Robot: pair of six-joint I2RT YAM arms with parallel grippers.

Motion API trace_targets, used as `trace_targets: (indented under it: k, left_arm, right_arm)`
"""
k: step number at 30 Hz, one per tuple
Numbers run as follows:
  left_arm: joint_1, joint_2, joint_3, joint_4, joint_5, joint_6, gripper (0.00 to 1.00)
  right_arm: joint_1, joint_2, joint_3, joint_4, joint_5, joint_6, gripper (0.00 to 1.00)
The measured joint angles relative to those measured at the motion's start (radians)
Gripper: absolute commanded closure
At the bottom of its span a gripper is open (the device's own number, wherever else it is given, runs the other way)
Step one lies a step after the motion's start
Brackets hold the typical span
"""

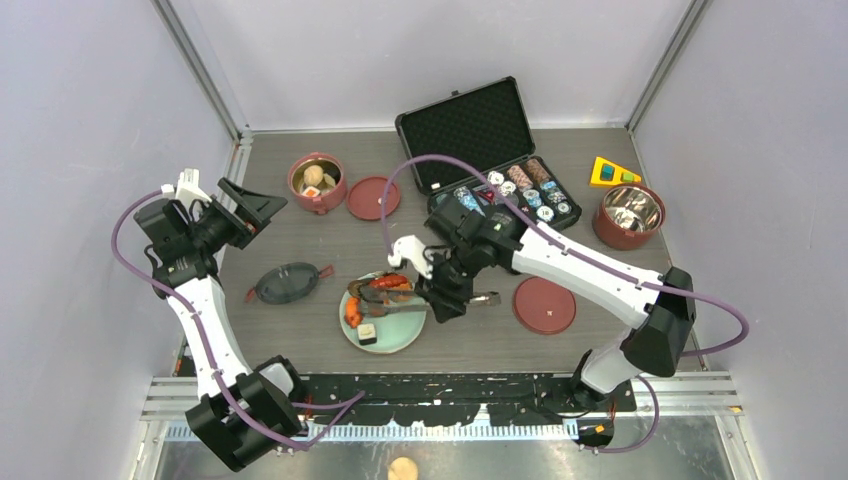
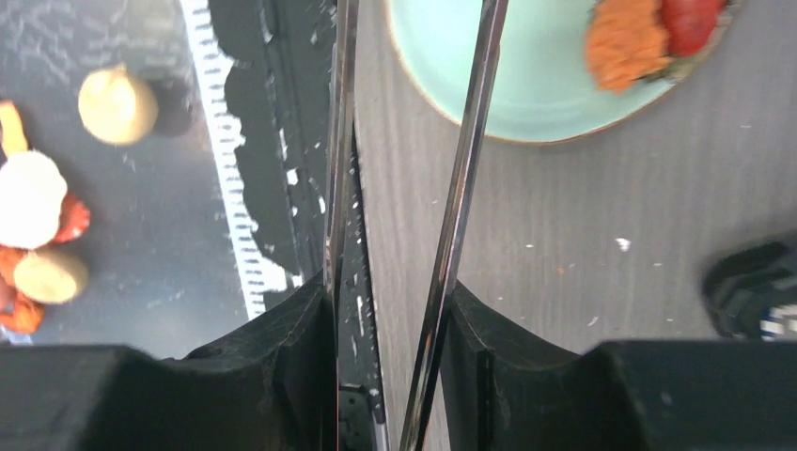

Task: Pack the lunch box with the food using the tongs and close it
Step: Pick up the fake food from the plate.

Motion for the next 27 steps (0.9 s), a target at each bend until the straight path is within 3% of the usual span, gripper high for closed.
trace_targets:
  k: [7, 27]
  left_arm:
    - [0.000, -0.002, 0.000, -0.014, -0.010, 0.013, 0.04]
    - [0.000, -0.019, 0.000, -0.020, -0.017, 0.019, 0.04]
  right_arm:
    - [0.106, -0.007, -0.065, -0.013, 0.033, -0.047, 0.55]
    - [0.144, 0.148, -0.060, 0.050, 0.155, -0.150, 0.48]
